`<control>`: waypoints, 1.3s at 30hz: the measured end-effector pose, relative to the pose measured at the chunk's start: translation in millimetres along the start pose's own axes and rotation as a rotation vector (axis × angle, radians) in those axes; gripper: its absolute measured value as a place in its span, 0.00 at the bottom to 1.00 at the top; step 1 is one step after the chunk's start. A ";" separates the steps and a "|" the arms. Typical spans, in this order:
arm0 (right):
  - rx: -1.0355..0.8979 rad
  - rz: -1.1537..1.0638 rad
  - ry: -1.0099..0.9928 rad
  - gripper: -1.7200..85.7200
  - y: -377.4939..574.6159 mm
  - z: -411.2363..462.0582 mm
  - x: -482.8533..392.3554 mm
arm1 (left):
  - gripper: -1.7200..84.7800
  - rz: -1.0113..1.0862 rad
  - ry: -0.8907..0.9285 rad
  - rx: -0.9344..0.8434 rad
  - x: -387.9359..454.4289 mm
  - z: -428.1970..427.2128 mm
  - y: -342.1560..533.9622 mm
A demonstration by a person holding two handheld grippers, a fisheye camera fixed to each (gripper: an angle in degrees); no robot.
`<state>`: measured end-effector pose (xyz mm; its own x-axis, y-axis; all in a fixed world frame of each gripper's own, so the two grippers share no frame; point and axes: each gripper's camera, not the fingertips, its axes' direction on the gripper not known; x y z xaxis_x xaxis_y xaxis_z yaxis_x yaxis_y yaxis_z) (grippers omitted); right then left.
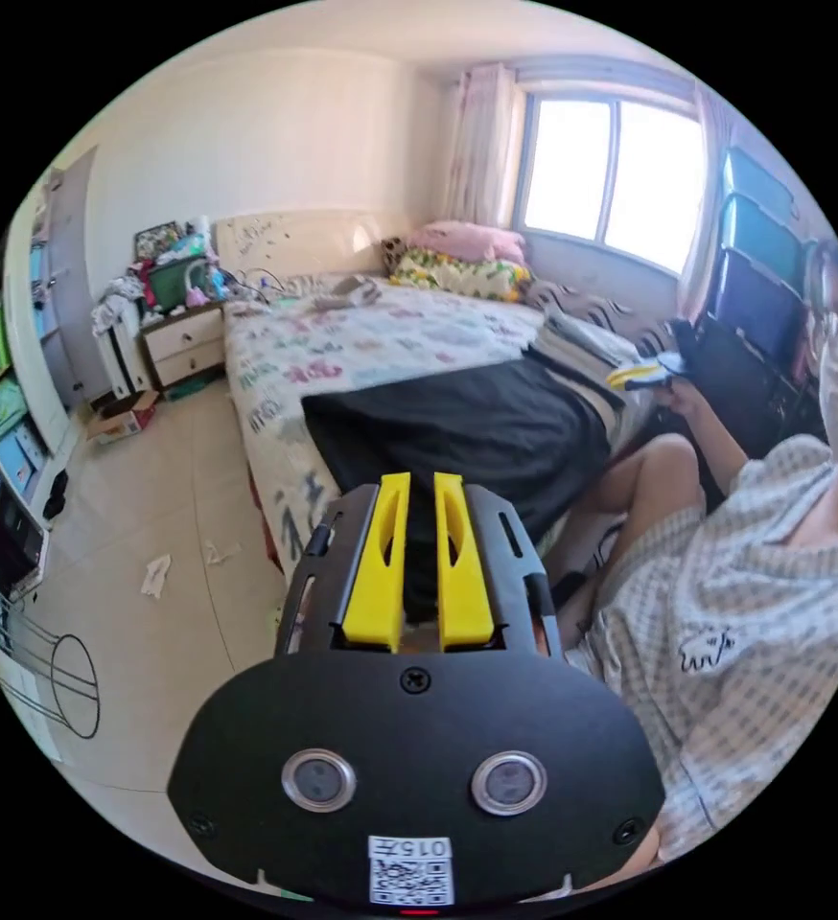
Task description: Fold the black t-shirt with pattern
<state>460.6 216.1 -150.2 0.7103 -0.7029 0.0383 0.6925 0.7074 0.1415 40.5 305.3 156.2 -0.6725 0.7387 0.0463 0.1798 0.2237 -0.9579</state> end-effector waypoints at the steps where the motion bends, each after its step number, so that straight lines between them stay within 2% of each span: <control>1: 0.038 0.072 0.020 0.09 -13.0 2.0 20.8 | 0.09 -0.041 -0.035 0.055 -15.0 -2.1 -16.9; 4: 0.063 0.235 0.030 0.12 -45.8 25.7 68.2 | 0.12 -0.149 -0.089 0.068 -56.6 22.0 -63.3; 8: -0.107 0.338 0.005 0.16 -79.2 88.0 112.6 | 0.14 -0.326 0.012 -0.012 -114.1 88.6 -100.9; 11: -0.217 0.345 0.001 0.17 -84.1 124.9 125.6 | 0.15 -0.389 -0.010 -0.047 -134.3 128.7 -106.7; 12: -0.240 0.342 0.009 0.17 -85.6 129.8 126.4 | 0.14 -0.395 -0.016 -0.065 -137.2 136.9 -107.2; 14: -0.277 0.263 0.064 0.15 -94.5 134.0 121.9 | 0.14 -0.385 0.035 -0.240 -146.7 173.3 -116.9; 18: -0.285 0.210 0.042 0.09 -97.5 138.0 124.2 | 0.07 -0.241 -0.023 -0.296 -133.7 181.6 -125.3; 19: -0.269 0.219 -0.029 0.06 -98.2 135.6 128.6 | 0.06 -0.224 -0.010 -0.297 -131.7 182.6 -124.8; 22: -0.182 0.254 -0.065 0.03 -99.6 119.1 137.6 | 0.04 -0.216 0.009 -0.245 -131.0 173.5 -121.6; 26: 0.010 0.256 -0.098 0.02 -105.8 79.1 134.5 | 0.03 -0.215 0.037 -0.034 -127.0 133.5 -119.8; 29: 0.069 0.178 0.044 0.01 -116.6 61.1 113.4 | 0.03 -0.146 -0.059 0.060 -108.7 110.2 -126.0; 34: 0.093 0.149 0.184 0.01 -129.5 69.2 101.0 | 0.03 -0.135 -0.117 0.199 -96.7 94.9 -129.4; 39: 0.089 0.178 0.274 0.01 -136.1 98.4 101.2 | 0.03 -0.129 -0.213 0.213 -88.0 122.2 -131.5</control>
<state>425.8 41.4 -68.2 0.8351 -0.5143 -0.1955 0.5492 0.7997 0.2425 -11.6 133.2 243.5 -0.8191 0.5582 0.1324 -0.0561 0.1518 -0.9868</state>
